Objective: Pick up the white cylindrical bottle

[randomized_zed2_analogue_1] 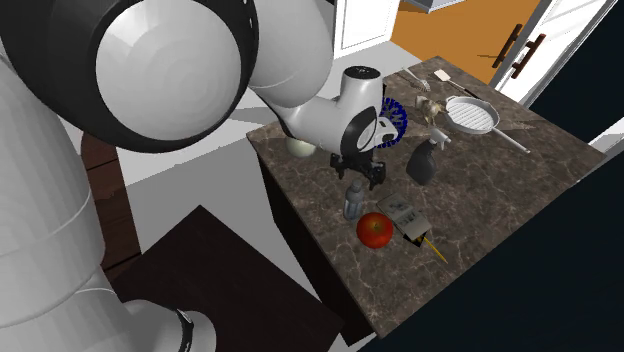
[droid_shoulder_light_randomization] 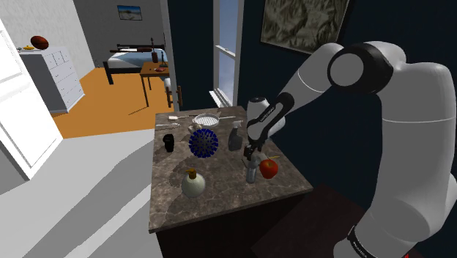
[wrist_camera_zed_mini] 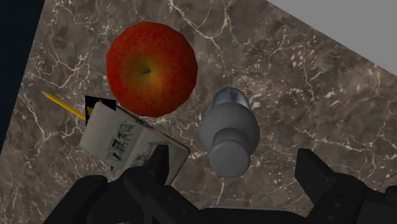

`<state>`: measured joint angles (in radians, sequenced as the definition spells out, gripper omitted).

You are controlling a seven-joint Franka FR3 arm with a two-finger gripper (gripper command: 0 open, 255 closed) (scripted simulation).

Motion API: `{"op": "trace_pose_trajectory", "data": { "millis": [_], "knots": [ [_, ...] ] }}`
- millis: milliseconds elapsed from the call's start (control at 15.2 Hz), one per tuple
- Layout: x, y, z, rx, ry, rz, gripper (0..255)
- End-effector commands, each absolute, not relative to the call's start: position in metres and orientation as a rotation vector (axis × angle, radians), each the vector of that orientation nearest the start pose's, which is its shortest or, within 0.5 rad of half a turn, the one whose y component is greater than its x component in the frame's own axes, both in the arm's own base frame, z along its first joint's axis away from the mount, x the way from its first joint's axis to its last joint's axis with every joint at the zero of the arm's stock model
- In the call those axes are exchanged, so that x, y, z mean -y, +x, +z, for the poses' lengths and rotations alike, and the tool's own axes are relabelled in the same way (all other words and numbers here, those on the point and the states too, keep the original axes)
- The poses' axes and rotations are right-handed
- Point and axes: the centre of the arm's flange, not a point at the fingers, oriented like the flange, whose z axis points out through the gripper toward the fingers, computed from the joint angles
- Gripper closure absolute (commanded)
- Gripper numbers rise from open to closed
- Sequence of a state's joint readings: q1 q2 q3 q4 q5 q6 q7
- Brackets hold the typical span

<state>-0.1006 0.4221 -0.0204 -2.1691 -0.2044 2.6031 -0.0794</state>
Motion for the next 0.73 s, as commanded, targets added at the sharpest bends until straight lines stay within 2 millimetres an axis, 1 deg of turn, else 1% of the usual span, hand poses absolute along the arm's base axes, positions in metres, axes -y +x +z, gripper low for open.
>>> {"op": "trace_pose_trajectory", "data": {
  "millis": [0,132,264,330,660],
  "knots": [
    [0.064,0.563,0.187,0.220,-3.249,0.000,0],
    [0.064,0.563,0.176,0.220,-3.249,0.000,0],
    [0.064,0.563,0.173,0.220,-3.249,0.000,0],
    [0.065,0.563,0.173,0.220,-3.249,0.000,255],
    [0.065,0.563,0.173,0.220,-3.249,0.000,255]
  ]
}}
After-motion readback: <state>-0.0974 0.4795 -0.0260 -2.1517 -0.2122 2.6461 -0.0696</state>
